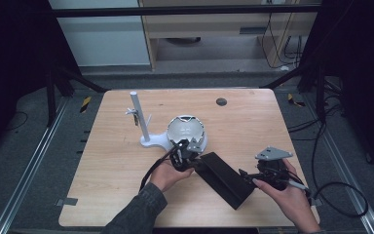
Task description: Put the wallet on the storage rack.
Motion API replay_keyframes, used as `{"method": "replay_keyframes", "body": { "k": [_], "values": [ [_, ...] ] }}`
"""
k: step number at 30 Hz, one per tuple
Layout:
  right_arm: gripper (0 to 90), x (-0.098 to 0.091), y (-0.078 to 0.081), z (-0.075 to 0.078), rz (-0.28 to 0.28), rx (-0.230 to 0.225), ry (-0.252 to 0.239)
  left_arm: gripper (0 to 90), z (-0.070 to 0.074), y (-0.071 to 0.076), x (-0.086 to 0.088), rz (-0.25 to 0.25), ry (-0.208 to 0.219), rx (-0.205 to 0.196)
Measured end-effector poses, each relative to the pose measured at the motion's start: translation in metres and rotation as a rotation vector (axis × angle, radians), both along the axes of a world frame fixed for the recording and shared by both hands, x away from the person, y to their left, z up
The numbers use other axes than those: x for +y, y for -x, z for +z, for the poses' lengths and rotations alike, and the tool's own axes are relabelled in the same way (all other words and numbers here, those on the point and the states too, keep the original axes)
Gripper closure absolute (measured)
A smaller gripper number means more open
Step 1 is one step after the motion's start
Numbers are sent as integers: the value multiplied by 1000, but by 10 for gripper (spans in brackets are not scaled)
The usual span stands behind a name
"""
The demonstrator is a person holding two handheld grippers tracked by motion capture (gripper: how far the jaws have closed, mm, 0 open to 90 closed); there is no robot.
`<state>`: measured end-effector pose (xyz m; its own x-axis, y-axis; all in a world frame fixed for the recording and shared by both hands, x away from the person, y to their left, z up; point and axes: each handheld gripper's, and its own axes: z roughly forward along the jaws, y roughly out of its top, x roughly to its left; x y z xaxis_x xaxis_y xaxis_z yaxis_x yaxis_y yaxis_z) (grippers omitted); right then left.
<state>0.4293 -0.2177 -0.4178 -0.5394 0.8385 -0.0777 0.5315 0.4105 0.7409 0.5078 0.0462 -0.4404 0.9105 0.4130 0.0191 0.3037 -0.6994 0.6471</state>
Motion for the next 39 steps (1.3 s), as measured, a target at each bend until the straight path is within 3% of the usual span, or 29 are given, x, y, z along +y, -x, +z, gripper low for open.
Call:
{"method": "replay_keyframes", "body": {
  "k": [6, 7, 12, 15, 23, 39],
  "values": [
    [115, 6, -9, 9, 46, 60, 20, 885, 7, -9, -29, -11, -1, -6],
    [102, 7, -15, 10, 76, 105, 26, 885, 7, -13, -38, -11, -1, -5],
    [132, 14, -24, 9, 103, 177, 67, 883, 8, -19, -48, -1, 7, -1],
    [209, 24, -34, 6, 127, 227, 107, 884, 8, -22, -52, 4, 15, 3],
    [308, 33, -45, -3, 131, 278, 151, 884, 8, -24, -50, 6, 15, 7],
    [385, 35, -46, -18, 130, 300, 199, 884, 8, -30, -45, 23, 24, 18]
  ]
}}
